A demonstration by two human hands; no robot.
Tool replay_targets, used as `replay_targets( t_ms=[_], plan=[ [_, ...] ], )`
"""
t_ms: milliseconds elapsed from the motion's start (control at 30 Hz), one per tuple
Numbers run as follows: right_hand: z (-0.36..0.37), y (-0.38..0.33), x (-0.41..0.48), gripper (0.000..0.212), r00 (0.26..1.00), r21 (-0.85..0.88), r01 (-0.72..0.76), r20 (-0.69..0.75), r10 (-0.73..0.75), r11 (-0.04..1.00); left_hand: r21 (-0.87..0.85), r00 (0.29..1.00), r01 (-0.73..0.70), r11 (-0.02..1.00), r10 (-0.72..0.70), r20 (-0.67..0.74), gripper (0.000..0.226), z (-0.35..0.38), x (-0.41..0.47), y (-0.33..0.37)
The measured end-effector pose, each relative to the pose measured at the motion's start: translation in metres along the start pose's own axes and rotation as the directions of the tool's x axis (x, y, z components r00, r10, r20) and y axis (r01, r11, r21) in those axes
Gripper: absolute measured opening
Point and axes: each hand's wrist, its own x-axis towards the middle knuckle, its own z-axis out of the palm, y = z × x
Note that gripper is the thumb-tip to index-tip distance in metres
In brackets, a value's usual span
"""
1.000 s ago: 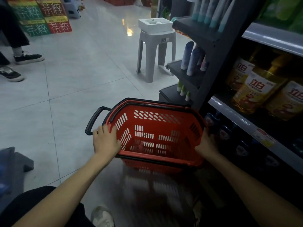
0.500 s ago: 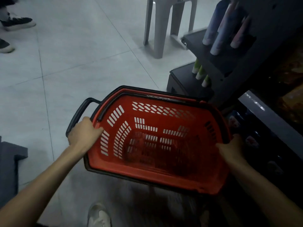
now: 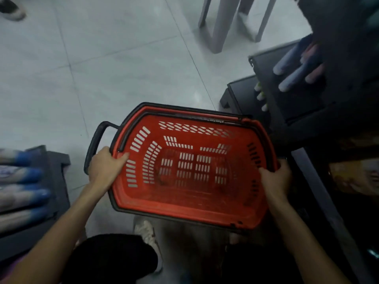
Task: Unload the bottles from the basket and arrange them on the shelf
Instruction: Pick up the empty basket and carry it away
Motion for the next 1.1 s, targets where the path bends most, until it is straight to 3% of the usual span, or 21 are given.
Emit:
replay_targets(
  t_ms=[267,400,567,700,933,1100],
  plan=[
    [-0.089,-0.291,-0.104,0.023,0.979,-0.268,0.202,0.06,-0.192,0.942,-0.014,0.997,0.018,1.0,-0.019,-0.077,0.049,-0.302,-0.043,0.089],
    [-0.13,-0.434,-0.146,0.038,0.952,-0.351,0.299,0.049,-0.301,0.887,0.023,0.986,-0.091,0.996,0.094,-0.138,0.052,-0.463,-0.053,0.146],
    [-0.167,-0.595,-0.178,0.032,0.902,-0.319,0.429,0.097,-0.422,0.845,0.025,0.939,-0.277,0.961,0.276,-0.204,0.036,-0.626,-0.043,0.211],
    [-0.177,-0.691,-0.186,0.033,0.868,-0.27,0.496,0.125,-0.481,0.825,0.019,0.888,-0.375,0.927,0.365,-0.279,0.018,-0.709,-0.025,0.258],
    [-0.167,-0.834,-0.135,0.027,0.843,-0.159,0.537,0.1,-0.528,0.828,0.07,0.891,-0.327,0.942,0.332,-0.309,0.045,-0.792,0.05,0.355],
    [-0.155,-0.935,-0.079,0.029,0.822,-0.086,0.564,0.151,-0.549,0.821,0.041,0.884,-0.327,0.944,0.321,-0.339,0.042,-0.828,0.106,0.441]
  ],
)
